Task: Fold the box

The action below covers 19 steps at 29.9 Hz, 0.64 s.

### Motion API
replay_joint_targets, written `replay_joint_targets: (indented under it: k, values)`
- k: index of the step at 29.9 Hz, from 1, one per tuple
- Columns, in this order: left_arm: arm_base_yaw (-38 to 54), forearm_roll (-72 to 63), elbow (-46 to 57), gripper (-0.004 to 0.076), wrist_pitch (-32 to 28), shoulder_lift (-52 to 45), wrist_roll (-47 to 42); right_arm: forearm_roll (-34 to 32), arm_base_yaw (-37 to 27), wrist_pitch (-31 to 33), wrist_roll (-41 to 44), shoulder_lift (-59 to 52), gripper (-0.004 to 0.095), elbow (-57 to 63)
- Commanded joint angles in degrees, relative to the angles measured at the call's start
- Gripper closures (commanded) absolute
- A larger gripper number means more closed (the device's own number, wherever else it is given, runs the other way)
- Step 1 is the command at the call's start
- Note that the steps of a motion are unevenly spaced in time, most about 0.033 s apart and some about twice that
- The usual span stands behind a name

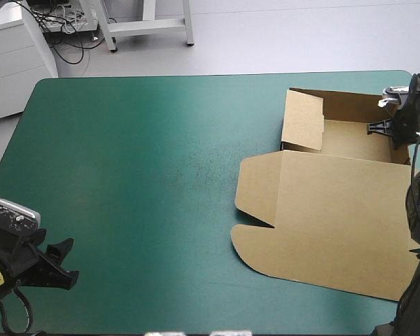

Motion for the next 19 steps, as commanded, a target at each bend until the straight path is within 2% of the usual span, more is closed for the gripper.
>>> replay_joint_targets:
  k: [1,4,8,15,17,19]
  values:
    - [-0.35,0.75,-1.38,0.0358,-0.51,0.27,-0.23,-3.77,-0.67,-2.36,-0.45,-3.56,0.092,-1.43]
    - [-0.35,0.75,-1.38,0.0358,-0.17,0.27,-0.23,-2.83,-0.67,-2.36,-0.45,-3.56,0.0877,-1.43]
    - [-0.35,0.75,-1.38,0.0358,0.26,0.27,-0.23,-2.33,-0.67,-2.36,-0.45,-3.56,0.0717,-1.43]
    - [-0.35,0.75,-1.38,0.0358,1.2,0.27,-0.23,-2.11,-0.67,-2.01,-0.45,-4.19,0.0285,-1.43]
    - [-0.35,0.75,-1.38,0.0358,1.28,0.27,-0.23,-1.71,-0.67,-2.39,-0.45,-5.27,0.0224,-1.8]
    - [-0.35,0.75,-1.38,0.0358,1.28,0.27,-0.23,-1.32,-0.67,-2.59,-0.45,-6.47,0.022,-2.42]
